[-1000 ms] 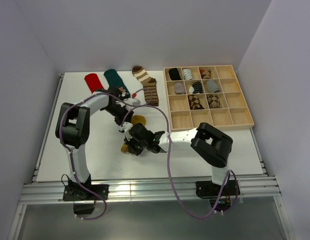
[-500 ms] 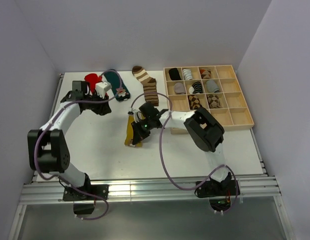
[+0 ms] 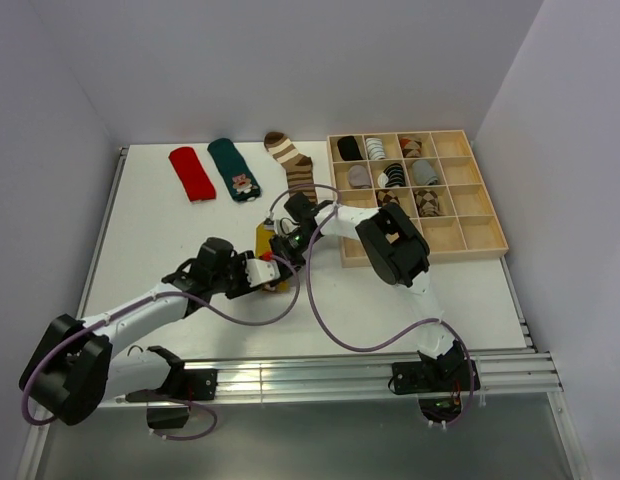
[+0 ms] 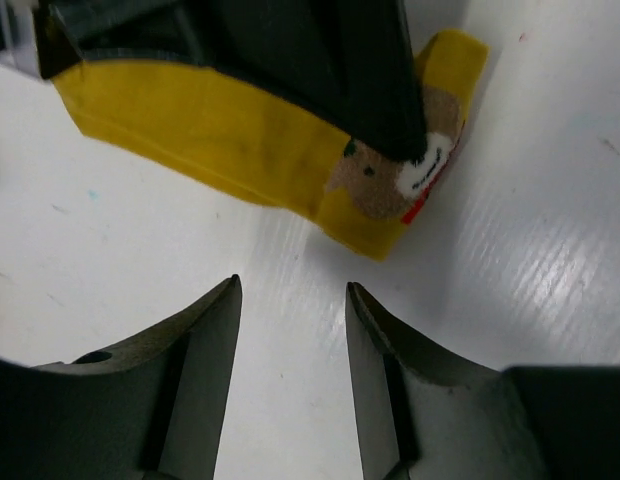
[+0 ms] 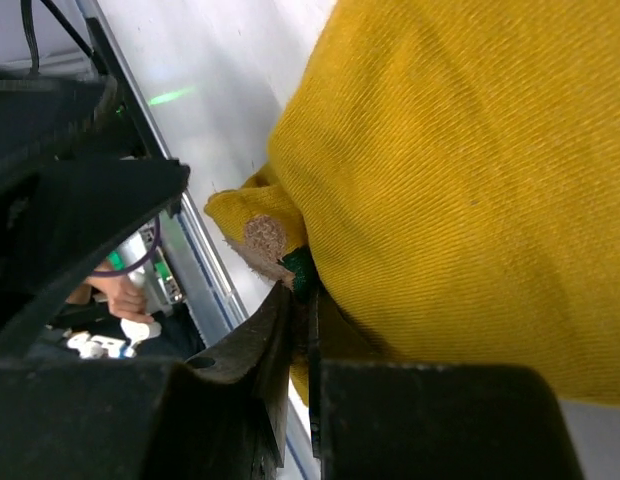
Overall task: Roll the socks
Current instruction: Roll the sock at the center of the board.
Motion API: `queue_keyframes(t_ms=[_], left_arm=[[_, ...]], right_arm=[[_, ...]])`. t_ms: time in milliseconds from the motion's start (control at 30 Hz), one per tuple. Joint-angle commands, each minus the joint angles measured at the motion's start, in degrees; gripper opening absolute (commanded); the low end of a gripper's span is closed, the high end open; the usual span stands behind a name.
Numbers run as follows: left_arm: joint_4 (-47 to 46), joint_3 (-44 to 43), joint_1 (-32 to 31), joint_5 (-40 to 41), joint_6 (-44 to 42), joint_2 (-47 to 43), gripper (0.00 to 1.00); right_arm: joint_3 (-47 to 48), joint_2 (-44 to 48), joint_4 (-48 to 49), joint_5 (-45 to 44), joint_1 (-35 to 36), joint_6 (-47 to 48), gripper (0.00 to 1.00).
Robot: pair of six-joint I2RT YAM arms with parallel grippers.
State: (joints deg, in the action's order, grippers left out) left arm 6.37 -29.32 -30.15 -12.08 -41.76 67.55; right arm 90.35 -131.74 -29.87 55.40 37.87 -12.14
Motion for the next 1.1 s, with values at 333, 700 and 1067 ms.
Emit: queue_keyframes(t_ms=[333, 700, 1067], left_arm=[[-8.92, 4.18, -12.56, 3.20, -3.24, -1.99, 0.52], [-7.95, 1.81, -13.09, -0.14, -2.98, 5.65, 0.53], [-9.89, -0.38, -12.91, 1.44, -2.10, 12.78, 0.41]], right_arm=[[2.20, -2.20, -5.90, -3.63, -0.43, 1.68, 0.10], [2.29, -2.03, -5.90, -3.89, -0.43, 1.77, 0.10], [1.94, -0.97, -6.78, -4.42, -0.51, 2.38, 0.10]])
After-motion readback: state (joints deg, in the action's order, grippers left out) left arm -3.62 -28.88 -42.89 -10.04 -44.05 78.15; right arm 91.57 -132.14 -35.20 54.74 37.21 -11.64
